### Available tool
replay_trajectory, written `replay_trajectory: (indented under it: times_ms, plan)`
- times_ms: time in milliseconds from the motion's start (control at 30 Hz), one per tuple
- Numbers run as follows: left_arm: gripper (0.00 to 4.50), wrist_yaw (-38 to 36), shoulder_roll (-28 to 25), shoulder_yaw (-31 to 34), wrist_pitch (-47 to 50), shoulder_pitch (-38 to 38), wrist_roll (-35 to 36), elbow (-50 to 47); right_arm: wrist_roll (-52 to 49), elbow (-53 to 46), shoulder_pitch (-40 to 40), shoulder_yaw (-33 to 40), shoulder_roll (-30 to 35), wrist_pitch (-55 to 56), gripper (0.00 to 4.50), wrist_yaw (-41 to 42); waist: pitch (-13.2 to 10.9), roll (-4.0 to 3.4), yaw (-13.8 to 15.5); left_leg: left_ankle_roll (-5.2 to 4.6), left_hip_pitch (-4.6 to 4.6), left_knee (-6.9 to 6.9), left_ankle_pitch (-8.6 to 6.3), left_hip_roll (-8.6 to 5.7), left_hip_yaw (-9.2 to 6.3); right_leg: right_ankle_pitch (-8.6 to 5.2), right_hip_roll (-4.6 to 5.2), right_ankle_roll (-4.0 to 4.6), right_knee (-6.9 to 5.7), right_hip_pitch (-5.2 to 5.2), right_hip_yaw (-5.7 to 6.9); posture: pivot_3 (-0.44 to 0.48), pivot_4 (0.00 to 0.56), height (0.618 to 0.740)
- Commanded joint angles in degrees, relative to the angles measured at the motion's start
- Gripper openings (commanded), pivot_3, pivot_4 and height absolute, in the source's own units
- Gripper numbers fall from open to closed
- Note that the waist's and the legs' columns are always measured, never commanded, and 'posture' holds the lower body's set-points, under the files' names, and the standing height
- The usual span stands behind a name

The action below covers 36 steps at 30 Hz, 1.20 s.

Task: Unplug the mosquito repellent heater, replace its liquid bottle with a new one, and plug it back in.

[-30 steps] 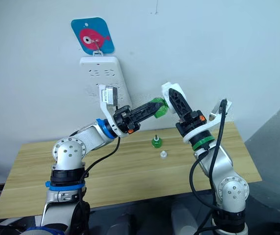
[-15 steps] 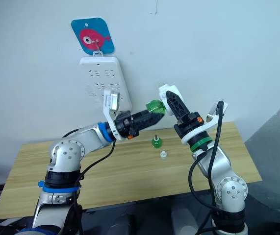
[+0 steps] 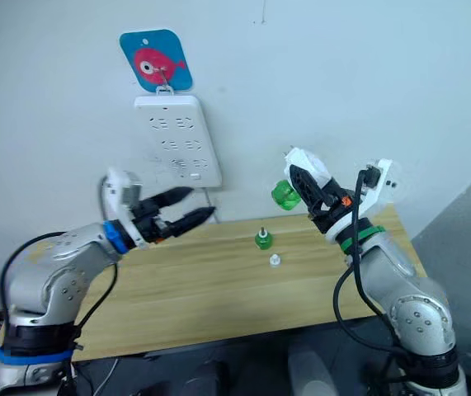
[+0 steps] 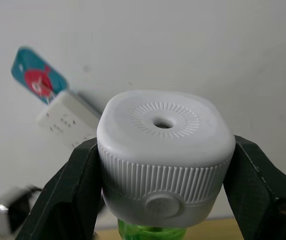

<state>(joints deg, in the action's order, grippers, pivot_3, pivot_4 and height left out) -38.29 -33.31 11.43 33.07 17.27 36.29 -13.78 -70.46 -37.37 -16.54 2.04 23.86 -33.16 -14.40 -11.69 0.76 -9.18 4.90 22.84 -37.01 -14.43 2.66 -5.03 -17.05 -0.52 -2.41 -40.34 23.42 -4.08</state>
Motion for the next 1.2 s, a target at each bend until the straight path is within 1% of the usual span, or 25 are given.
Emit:
replay_trajectory:
  times_ms: [33,100,200,367,600,933,1200]
  plan:
    - [4.5,3.1,0.2,3.1,-4.6,-0.3,-2.9,-2.1,1.9,-4.1,-1.4,-0.7,1.3,-0.9,2.98,3.5,0.0,0.0,0.3,0.0,0.0,0.0,0.0,0.01,-0.01,0.0,-0.01,0.0,0.0,0.0,0.01,-0.167,0.158,0.725]
    - [4.5,4.8,0.6,4.0,-7.1,1.1,-4.7,-0.5,2.9,-4.8,-2.1,-1.5,2.5,-2.1,2.98,5.4,0.0,0.01,0.8,0.0,0.02,-0.02,0.0,-0.01,0.02,0.0,0.01,0.0,0.01,-0.01,-0.02,-0.167,0.158,0.725]
    - [4.5,6.2,0.7,4.2,-10.3,5.6,-7.2,4.6,4.9,-5.9,-3.4,-3.4,3.8,-3.7,2.98,7.4,0.0,0.03,1.5,0.0,0.06,-0.08,0.0,-0.07,0.02,0.0,0.05,0.0,0.02,-0.01,0.0,-0.164,0.158,0.725]
    - [4.5,2.6,-0.3,1.8,-11.2,9.9,-8.7,10.2,7.1,-6.6,-4.5,-4.1,4.3,-5.6,2.98,8.5,0.0,0.05,1.4,0.0,0.06,-0.06,0.0,-0.07,0.03,0.01,0.05,0.0,0.02,-0.02,0.01,-0.176,0.16,0.725]
    - [4.5,-0.7,-0.1,0.1,-12.7,16.1,-10.8,18.9,7.7,-7.4,-4.5,-3.6,4.1,-7.1,2.98,9.1,0.0,0.05,1.1,0.0,0.05,-0.05,0.0,-0.05,0.0,0.01,0.03,0.0,0.02,-0.02,0.04,-0.193,0.16,0.725]
    - [4.5,-8.4,-0.4,-3.3,-12.0,20.2,-11.1,22.8,10.3,-8.4,-2.4,-4.2,4.0,-7.9,2.98,11.7,0.0,0.06,1.0,0.0,0.05,-0.05,0.0,-0.05,-0.04,0.01,0.03,0.0,0.02,-0.04,0.08,-0.194,0.157,0.725]
    - [4.5,-13.2,-0.8,-4.6,-10.7,22.3,-10.2,23.2,11.5,-8.7,-1.9,-4.5,3.6,-8.6,2.98,13.1,0.0,0.06,0.9,0.01,0.05,-0.05,0.0,-0.04,-0.05,0.01,0.02,0.0,0.02,-0.04,0.09,-0.199,0.155,0.725]
